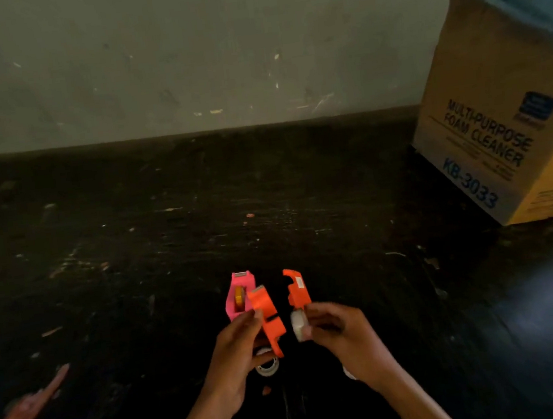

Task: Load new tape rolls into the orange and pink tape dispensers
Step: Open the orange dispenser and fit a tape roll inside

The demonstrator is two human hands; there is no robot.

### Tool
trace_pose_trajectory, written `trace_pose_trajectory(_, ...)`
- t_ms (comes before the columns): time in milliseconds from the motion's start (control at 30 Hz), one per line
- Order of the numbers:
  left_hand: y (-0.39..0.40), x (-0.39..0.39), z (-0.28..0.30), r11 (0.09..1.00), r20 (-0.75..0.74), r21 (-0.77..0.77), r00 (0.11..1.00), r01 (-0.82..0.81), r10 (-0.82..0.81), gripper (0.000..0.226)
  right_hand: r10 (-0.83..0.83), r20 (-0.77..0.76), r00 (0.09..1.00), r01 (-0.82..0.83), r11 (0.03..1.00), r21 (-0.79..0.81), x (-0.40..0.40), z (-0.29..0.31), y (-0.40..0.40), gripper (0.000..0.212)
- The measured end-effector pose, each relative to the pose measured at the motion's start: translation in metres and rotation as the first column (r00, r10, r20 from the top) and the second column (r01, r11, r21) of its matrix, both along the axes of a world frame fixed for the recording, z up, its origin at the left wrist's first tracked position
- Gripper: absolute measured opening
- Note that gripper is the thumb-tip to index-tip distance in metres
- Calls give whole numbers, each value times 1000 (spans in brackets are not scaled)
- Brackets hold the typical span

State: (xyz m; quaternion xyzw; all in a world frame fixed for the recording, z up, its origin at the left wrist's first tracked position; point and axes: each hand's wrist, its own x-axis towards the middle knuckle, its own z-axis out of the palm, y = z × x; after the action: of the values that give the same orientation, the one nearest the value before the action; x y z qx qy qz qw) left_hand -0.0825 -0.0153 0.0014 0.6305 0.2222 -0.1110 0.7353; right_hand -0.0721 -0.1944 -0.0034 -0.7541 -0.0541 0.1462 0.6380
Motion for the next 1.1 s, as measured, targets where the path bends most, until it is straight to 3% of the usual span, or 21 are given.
trace_pose_trajectory(167, -1, 2, 1, 996, -23, -34, 997, 78, -79, 22, 33, -26, 999, -29, 989, 145, 1, 3, 10, 40)
trace_pose_trajectory(367, 5, 11, -4, 994, -62, -100, 997, 44, -50, 22, 8, -66, 998, 6, 977, 211, 10, -1, 20, 27)
trace_pose_trajectory(467, 12, 17, -4, 992, -74, -127, 997, 24, -34, 23, -131, 34, 991, 132, 990, -51, 40, -20, 19, 15)
trace_pose_trajectory(533, 18, 23, -3, 990, -78, -141, 997, 16, -28, 22, -128, 117, 985, 156, 947, -282, 64, -37, 20, 10)
trace_pose_trajectory(633, 24, 27, -2, 987, -80, -160, 997, -4, -9, 24, -60, 122, 991, 122, 785, -608, 88, -53, 28, 33)
trace_pose_trajectory(733, 27, 30, -3, 987, -68, -160, 998, -26, 16, 26, -48, 127, 991, 128, 651, -748, 98, -53, 37, 41)
trace_pose_trajectory(800, 27, 30, -4, 986, -74, -164, 997, -34, 22, 24, 2, 131, 991, 103, 614, -783, 98, -48, 41, 37)
trace_pose_trajectory(867, 26, 31, -4, 987, -74, -159, 997, -37, 26, 23, -5, 94, 996, 70, 707, -704, 93, -44, 38, 28)
trace_pose_trajectory(933, 26, 30, -4, 986, -73, -161, 997, -39, 28, 23, -53, 17, 998, 56, 919, -391, 82, -38, 33, 14)
trace_pose_trajectory(967, 26, 30, -4, 986, -70, -162, 997, -33, 22, 23, -74, -49, 996, 62, 977, -202, 76, -34, 30, 22)
trace_pose_trajectory(1033, 27, 31, -4, 988, -62, -156, 998, -16, 7, 25, -30, -192, 981, 53, 992, 112, 62, -20, 25, 27)
trace_pose_trajectory(1100, 26, 32, -5, 989, -50, -146, 999, 2, -9, 27, 20, -224, 974, 30, 975, 219, 50, -10, 24, 25)
